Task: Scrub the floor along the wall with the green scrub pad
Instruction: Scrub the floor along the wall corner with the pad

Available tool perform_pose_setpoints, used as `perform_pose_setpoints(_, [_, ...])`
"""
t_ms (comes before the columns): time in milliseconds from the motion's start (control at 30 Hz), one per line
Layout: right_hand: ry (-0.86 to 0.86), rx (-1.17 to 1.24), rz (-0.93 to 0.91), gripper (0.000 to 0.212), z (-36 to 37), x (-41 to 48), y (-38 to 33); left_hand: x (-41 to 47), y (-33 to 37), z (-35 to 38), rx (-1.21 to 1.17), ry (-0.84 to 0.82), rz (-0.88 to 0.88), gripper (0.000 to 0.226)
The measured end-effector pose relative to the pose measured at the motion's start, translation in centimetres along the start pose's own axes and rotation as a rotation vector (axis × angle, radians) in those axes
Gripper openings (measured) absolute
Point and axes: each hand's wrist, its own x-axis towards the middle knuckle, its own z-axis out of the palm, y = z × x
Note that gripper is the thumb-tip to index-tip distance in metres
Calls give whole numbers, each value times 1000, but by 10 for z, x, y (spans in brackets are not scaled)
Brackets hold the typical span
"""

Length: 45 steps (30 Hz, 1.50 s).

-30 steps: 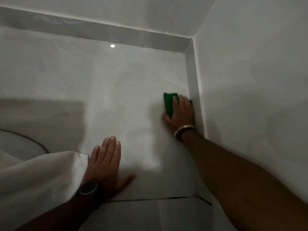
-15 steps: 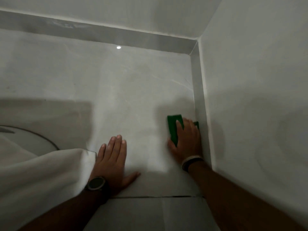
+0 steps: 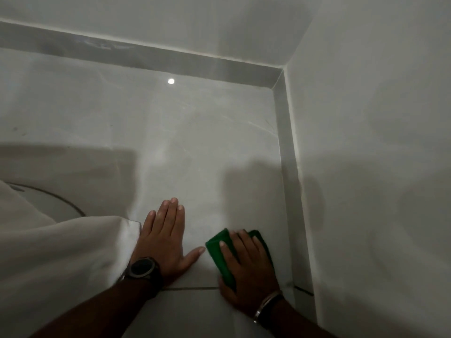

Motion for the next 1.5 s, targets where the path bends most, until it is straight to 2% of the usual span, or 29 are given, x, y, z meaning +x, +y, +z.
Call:
perform_pose_setpoints(100, [11,8,-153,76,-5,41,9,1,0,-1,-7,7,-2,95])
perform_pose_setpoints(200, [23,-30,-189,74,-16,104,18,2,-1,0,-11,26,0,84])
perform_pose_setpoints(367, [9,-65,-131,71,-40,208,38,1,-2,2,-3,40,14,84])
perform_pose_setpoints(567, [20,-75,37,70,-58,236,86,0,-3,4,-4,54,34,89])
perform_pose_setpoints(767, [63,-92,352,71,-60,186,124,1,-2,-1,-16,16,23,92])
perform_pose_setpoints(1100, [86,31,461,75,-15,-7,33,0,1,-7,-49,5,19,92])
perform_pose_setpoints(1233, [115,-25,428,74,16,-82,-1,-3,2,-8,-57,8,12,92])
perform_pose_setpoints(1333, [126,-69,436,76,25,-96,-15,-2,3,-10,-55,6,7,92])
perform_pose_setpoints(1500, [74,-79,186,80,24,-57,-29,-2,1,-8,-49,-15,2,93])
